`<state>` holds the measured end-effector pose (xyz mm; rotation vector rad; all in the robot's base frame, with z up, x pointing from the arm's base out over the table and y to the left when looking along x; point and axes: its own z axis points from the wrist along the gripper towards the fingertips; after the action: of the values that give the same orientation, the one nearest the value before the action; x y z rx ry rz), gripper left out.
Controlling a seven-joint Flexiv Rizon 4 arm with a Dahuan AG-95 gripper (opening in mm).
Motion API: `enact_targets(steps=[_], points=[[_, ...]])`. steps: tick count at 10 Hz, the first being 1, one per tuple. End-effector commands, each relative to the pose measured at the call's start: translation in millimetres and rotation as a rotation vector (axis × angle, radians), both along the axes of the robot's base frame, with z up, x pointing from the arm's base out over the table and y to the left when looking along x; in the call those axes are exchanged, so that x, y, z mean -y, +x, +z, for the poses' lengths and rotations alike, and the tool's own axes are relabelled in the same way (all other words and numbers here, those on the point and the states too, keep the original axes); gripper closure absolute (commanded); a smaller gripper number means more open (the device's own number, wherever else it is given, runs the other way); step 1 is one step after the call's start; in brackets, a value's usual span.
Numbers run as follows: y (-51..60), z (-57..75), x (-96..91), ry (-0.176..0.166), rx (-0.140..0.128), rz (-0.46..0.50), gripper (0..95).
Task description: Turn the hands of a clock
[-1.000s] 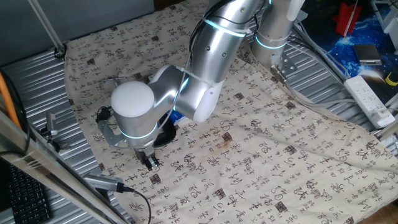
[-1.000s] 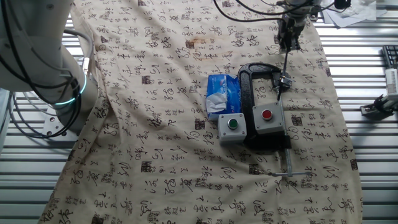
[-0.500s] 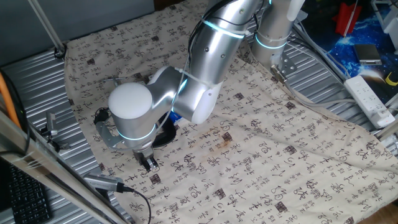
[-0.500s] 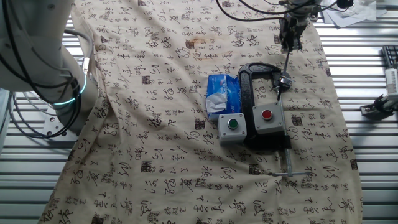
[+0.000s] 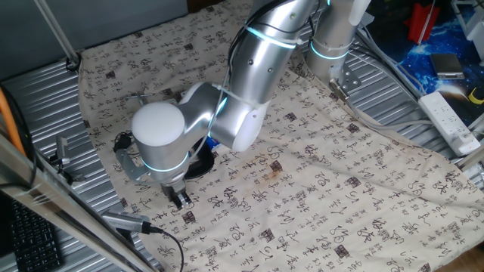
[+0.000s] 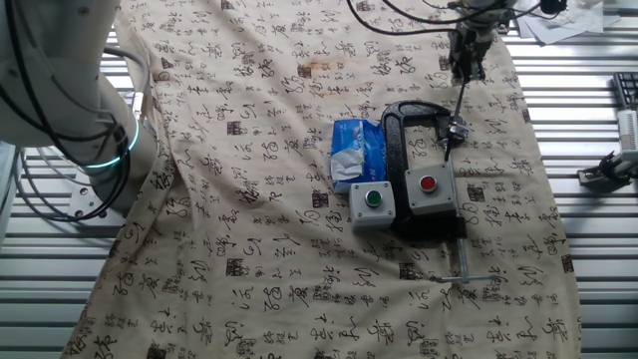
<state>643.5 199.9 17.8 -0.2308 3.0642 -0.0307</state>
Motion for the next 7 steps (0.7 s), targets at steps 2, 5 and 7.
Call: enact_targets(steps=[2,5,7], points=[[1.0,-0.5,0.0,0.000,0.000,0.004,95.0],[2.8,-1.2,0.9,-0.003,0.000,0.010,95.0],[4.1,-0.8,3.0,-0.003,0.000,0.016,95.0]])
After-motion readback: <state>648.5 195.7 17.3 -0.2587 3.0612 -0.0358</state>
